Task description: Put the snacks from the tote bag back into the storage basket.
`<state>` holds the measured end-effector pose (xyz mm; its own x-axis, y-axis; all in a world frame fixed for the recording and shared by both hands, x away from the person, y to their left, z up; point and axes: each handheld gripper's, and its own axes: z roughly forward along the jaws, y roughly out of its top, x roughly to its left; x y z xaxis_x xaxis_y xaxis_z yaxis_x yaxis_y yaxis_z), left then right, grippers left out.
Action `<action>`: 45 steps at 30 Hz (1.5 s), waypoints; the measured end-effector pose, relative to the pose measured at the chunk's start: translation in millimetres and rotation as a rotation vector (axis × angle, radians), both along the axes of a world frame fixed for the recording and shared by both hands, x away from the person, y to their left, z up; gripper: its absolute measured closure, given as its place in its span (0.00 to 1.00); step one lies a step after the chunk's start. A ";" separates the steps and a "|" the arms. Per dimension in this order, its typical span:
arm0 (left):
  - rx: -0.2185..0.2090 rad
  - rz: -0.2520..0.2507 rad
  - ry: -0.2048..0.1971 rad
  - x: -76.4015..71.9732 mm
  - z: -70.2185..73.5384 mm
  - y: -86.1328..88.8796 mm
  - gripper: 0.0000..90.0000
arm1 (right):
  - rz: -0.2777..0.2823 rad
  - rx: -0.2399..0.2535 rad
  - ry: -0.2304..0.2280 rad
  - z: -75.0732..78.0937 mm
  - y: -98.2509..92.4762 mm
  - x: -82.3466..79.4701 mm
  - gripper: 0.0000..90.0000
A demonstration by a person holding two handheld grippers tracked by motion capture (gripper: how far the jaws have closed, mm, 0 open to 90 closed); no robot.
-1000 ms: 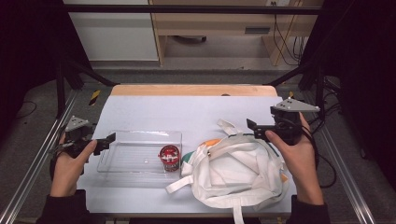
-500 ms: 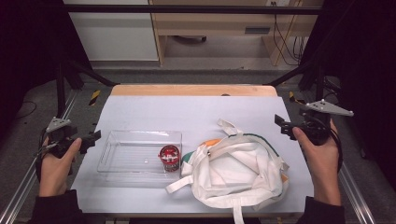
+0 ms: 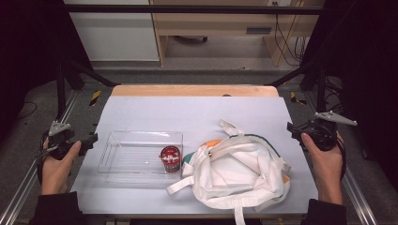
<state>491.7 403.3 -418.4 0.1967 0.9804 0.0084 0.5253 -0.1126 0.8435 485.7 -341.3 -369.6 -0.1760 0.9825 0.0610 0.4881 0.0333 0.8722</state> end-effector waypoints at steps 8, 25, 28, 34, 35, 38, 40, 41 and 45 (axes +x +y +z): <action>0.017 0.008 0.004 2.6 -9.0 3.8 0.09 | -0.003 0.011 0.040 -23.3 -6.4 5.8 0.17; 0.055 0.012 0.025 5.5 -20.9 7.3 0.09 | -0.003 0.001 0.107 -46.9 -9.3 13.7 0.07; 0.061 0.010 0.033 6.3 -24.1 7.5 0.10 | -0.007 -0.001 0.116 -49.9 -8.2 14.6 0.07; 0.077 0.008 0.044 7.3 -28.9 8.4 0.10 | 0.005 -0.007 0.154 -60.8 -5.4 16.5 0.07; 0.080 0.009 0.043 7.4 -29.5 8.9 0.10 | 0.009 -0.007 0.158 -62.1 -5.0 16.8 0.07; 0.083 0.007 0.052 7.5 -31.0 9.8 0.10 | 0.014 -0.024 0.176 -66.7 -2.1 18.2 0.07; 0.089 0.006 0.054 7.7 -31.7 9.6 0.10 | 0.016 -0.037 0.190 -69.0 0.5 18.9 0.08; 0.089 0.007 0.054 7.8 -32.1 9.2 0.10 | 0.021 -0.037 0.193 -69.3 1.4 18.8 0.08; 0.099 0.002 0.056 8.3 -34.5 8.4 0.10 | 0.024 -0.038 0.193 -71.3 4.1 19.5 0.08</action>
